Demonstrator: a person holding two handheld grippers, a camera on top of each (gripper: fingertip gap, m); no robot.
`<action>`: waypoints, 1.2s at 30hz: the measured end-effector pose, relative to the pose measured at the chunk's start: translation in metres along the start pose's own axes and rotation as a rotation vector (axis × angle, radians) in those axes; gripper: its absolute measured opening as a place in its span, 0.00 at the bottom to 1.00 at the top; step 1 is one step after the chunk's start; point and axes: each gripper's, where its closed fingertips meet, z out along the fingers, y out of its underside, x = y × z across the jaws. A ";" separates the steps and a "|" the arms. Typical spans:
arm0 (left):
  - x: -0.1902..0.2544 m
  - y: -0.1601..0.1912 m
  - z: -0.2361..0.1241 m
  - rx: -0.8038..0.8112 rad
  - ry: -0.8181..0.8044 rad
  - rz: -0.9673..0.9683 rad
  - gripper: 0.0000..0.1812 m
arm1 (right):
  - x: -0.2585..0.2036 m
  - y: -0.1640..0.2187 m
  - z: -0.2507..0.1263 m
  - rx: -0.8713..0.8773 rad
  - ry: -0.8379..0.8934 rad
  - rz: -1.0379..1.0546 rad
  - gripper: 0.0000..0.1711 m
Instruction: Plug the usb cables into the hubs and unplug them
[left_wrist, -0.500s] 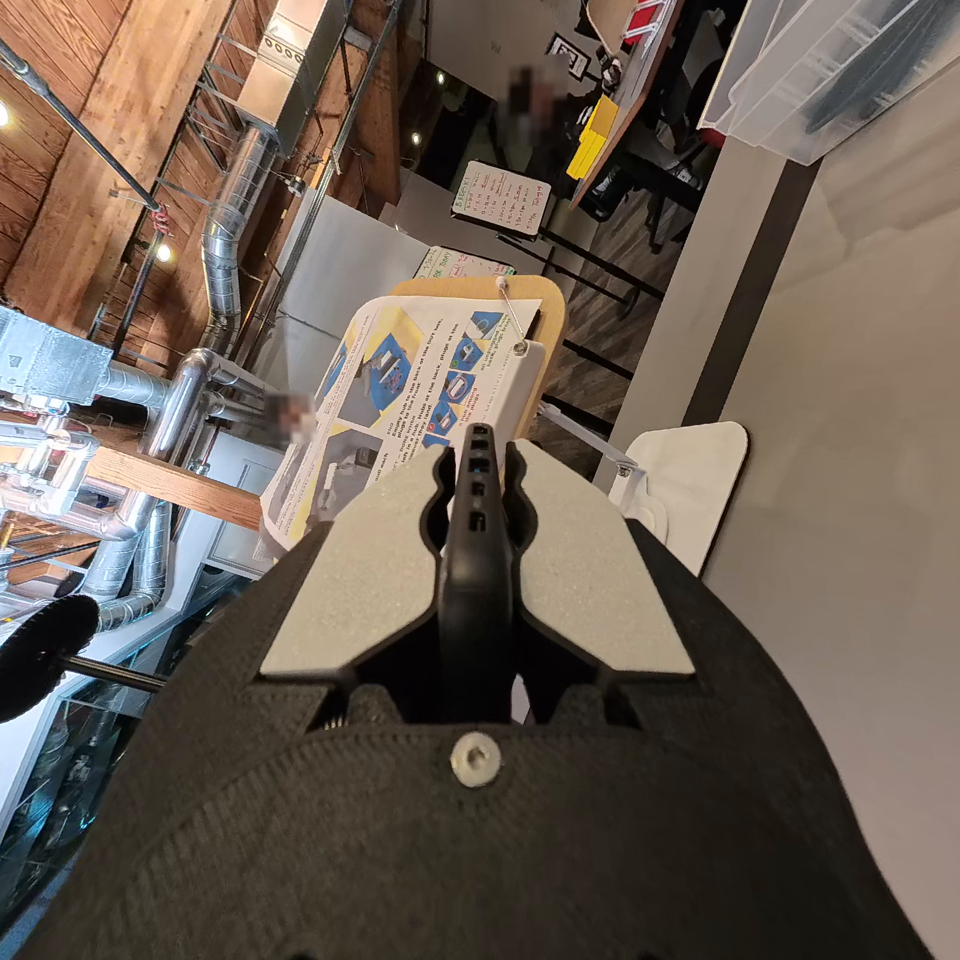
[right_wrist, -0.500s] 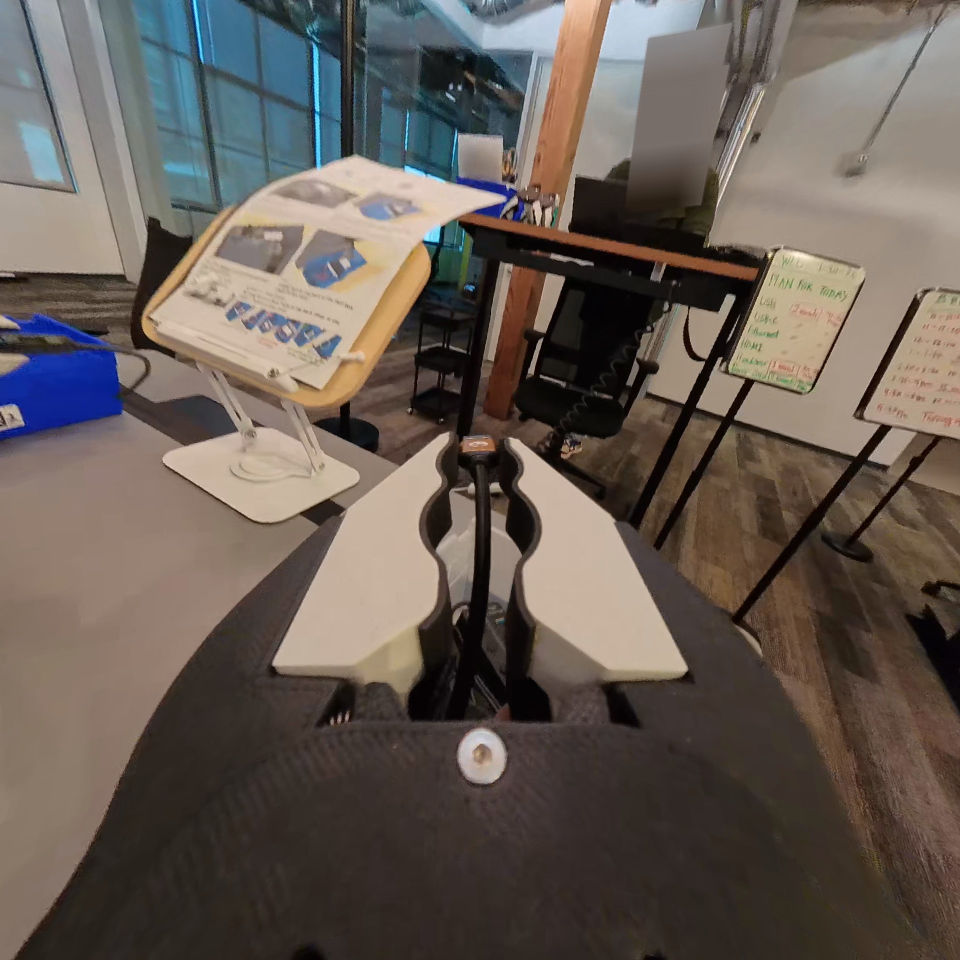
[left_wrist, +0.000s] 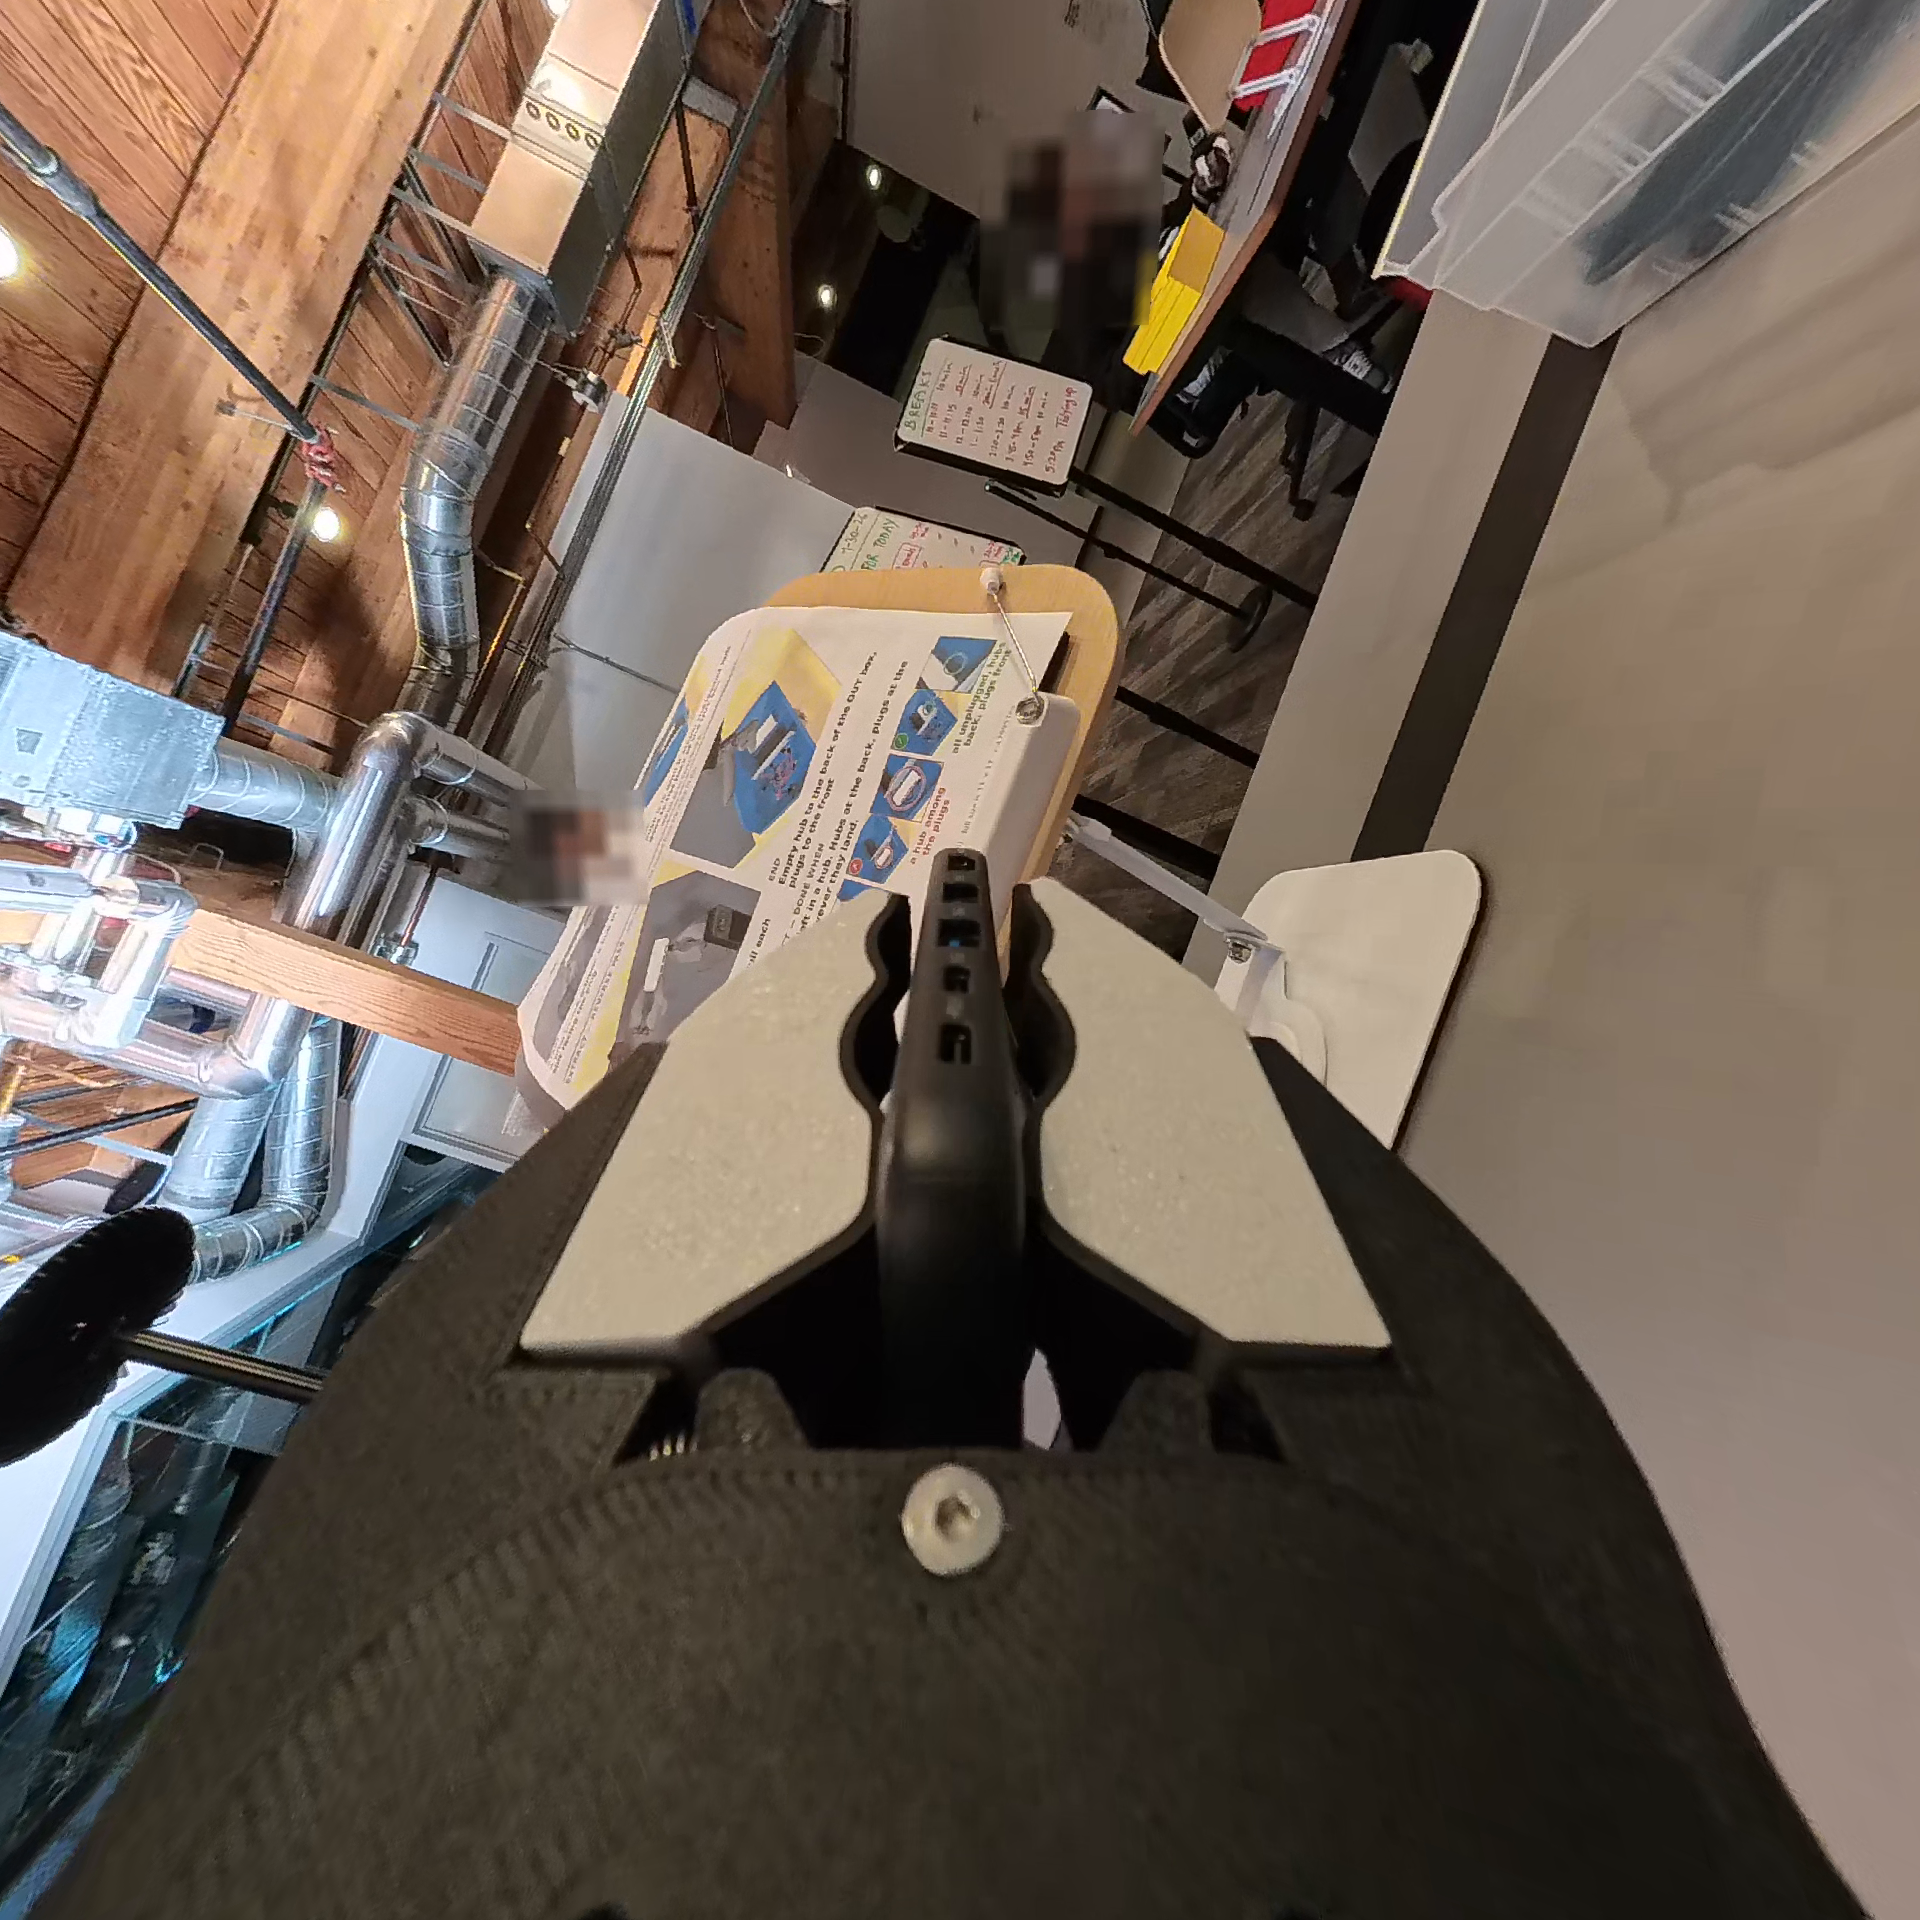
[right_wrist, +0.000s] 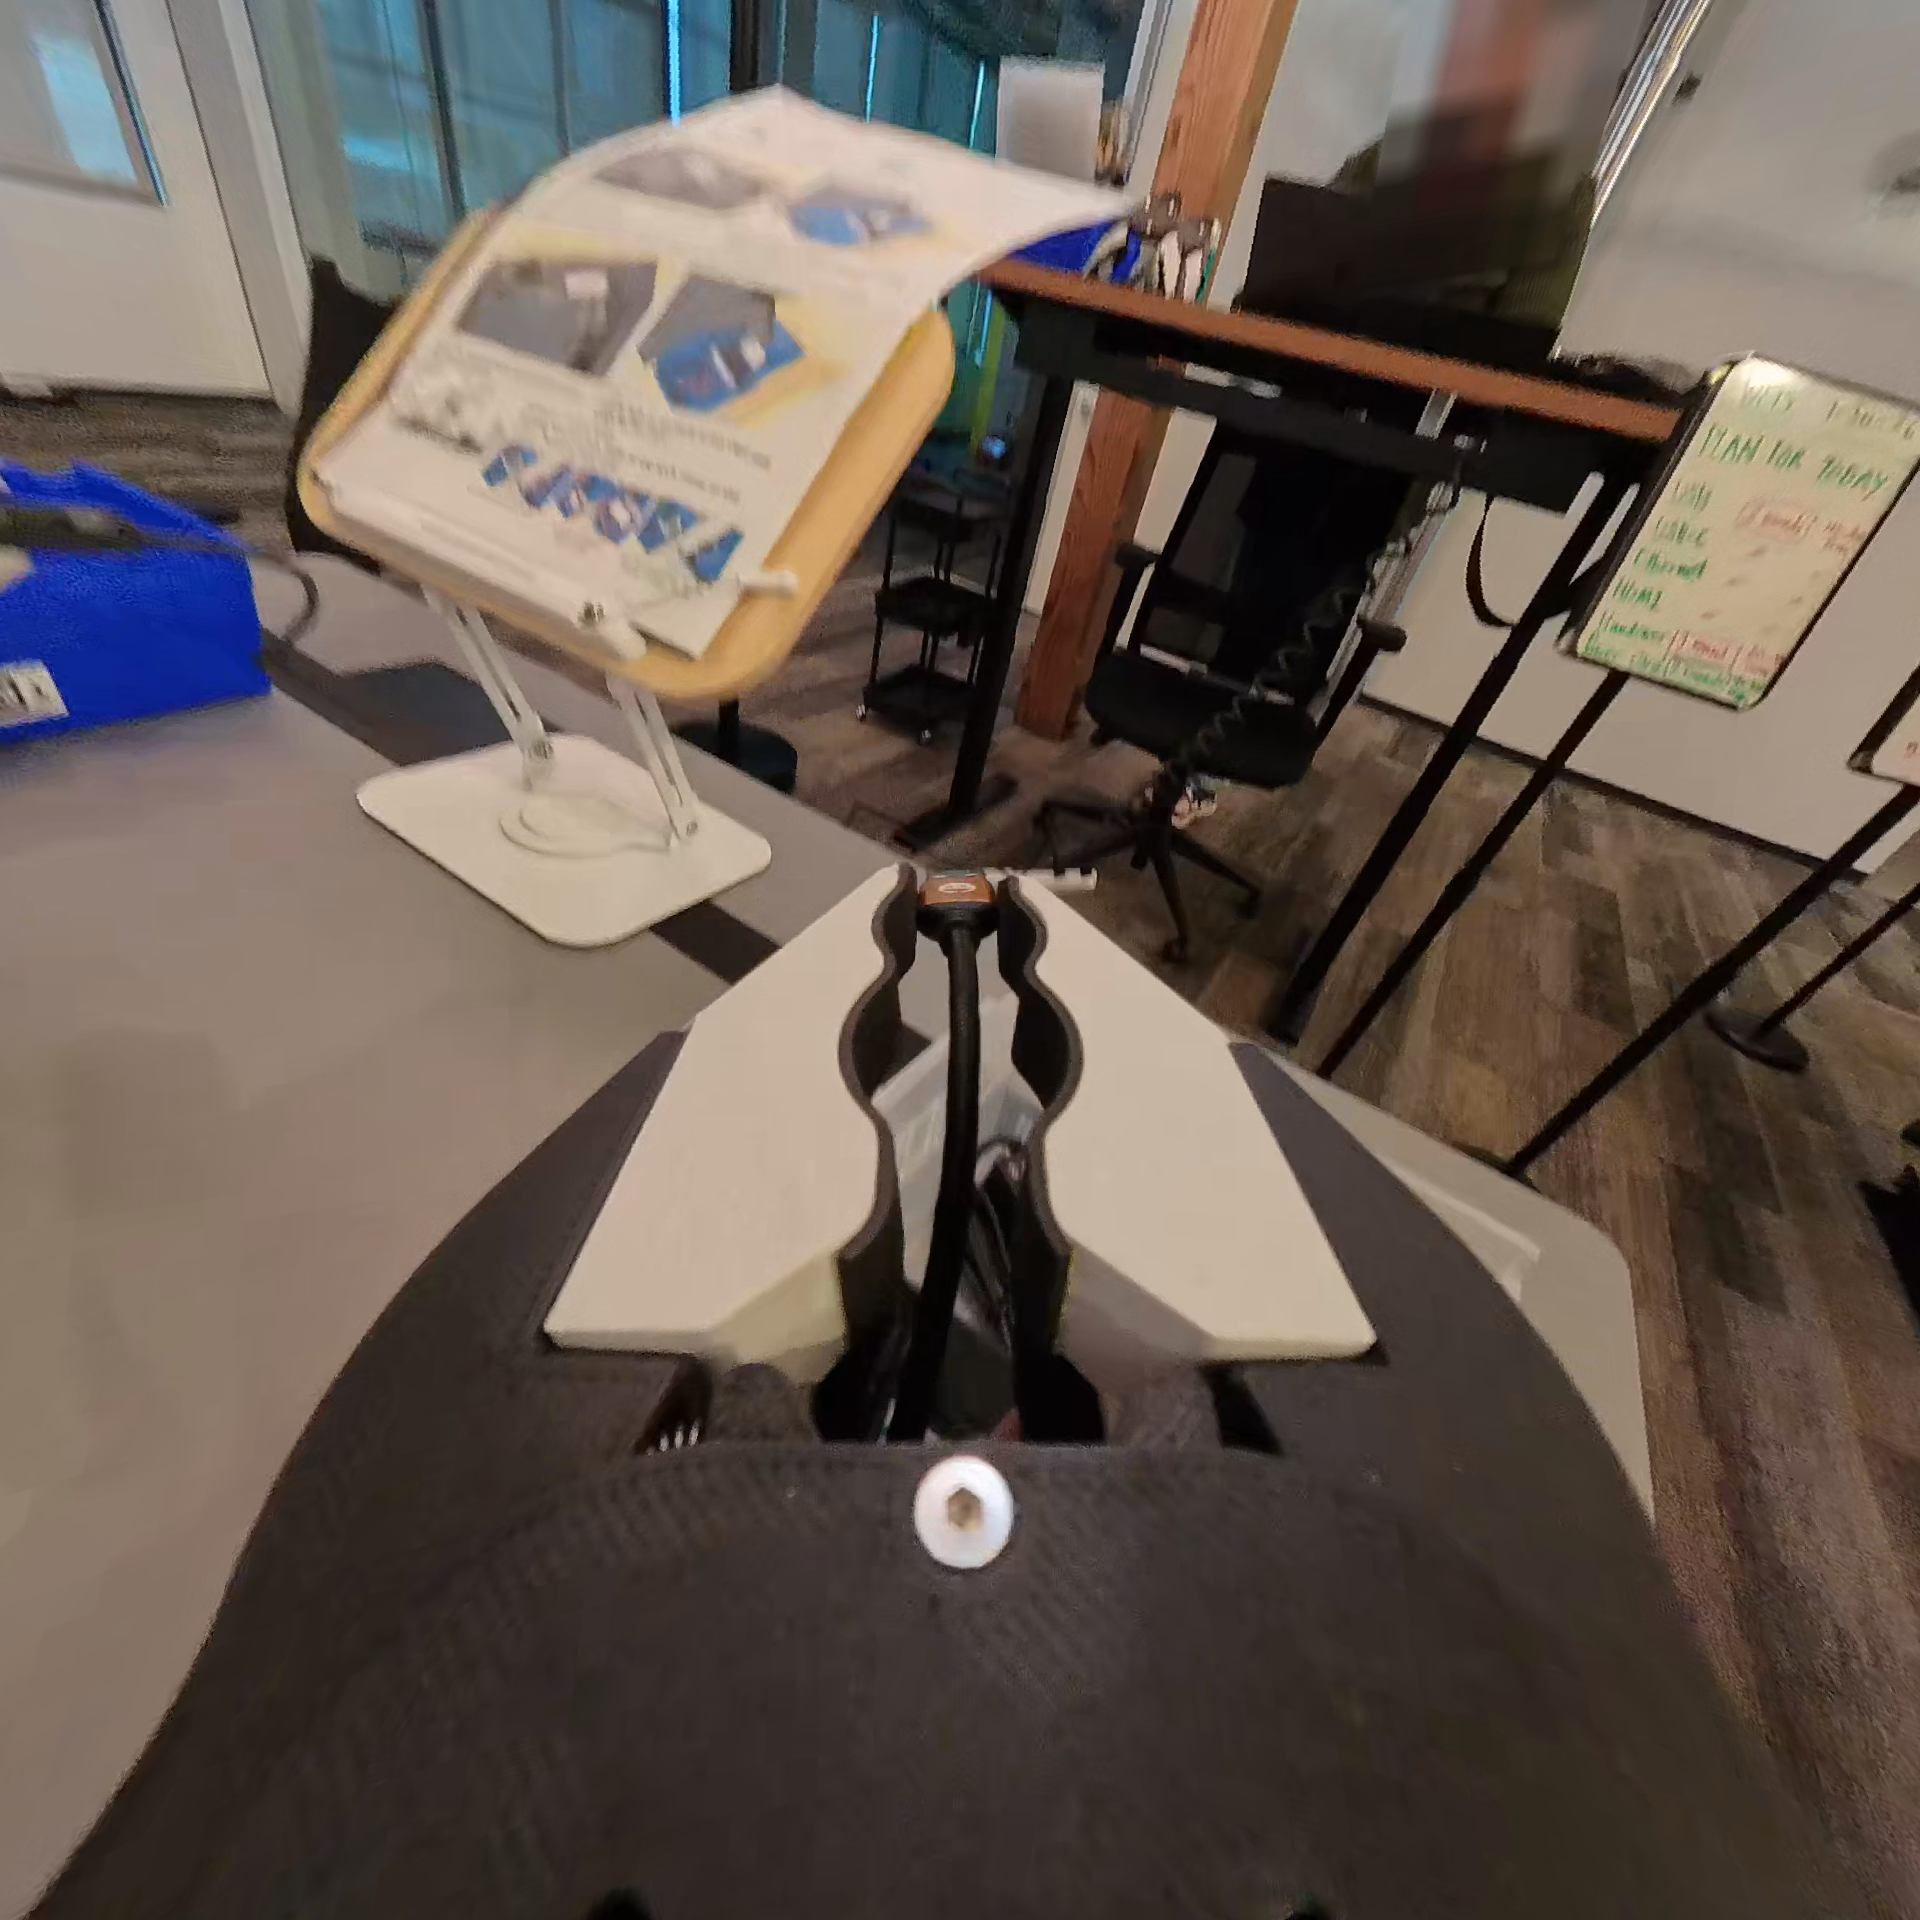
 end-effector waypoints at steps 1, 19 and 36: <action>0.000 0.000 0.000 0.002 -0.001 0.001 0.11 | -0.003 0.013 0.003 -0.030 0.002 -0.013 0.07; 0.017 -0.004 0.002 0.014 0.041 0.026 0.11 | -0.034 0.167 -0.030 -0.741 -0.411 -0.346 0.08; 0.027 -0.004 0.003 0.029 0.072 0.034 0.11 | -0.010 0.117 -0.034 -0.963 -0.328 -0.547 0.20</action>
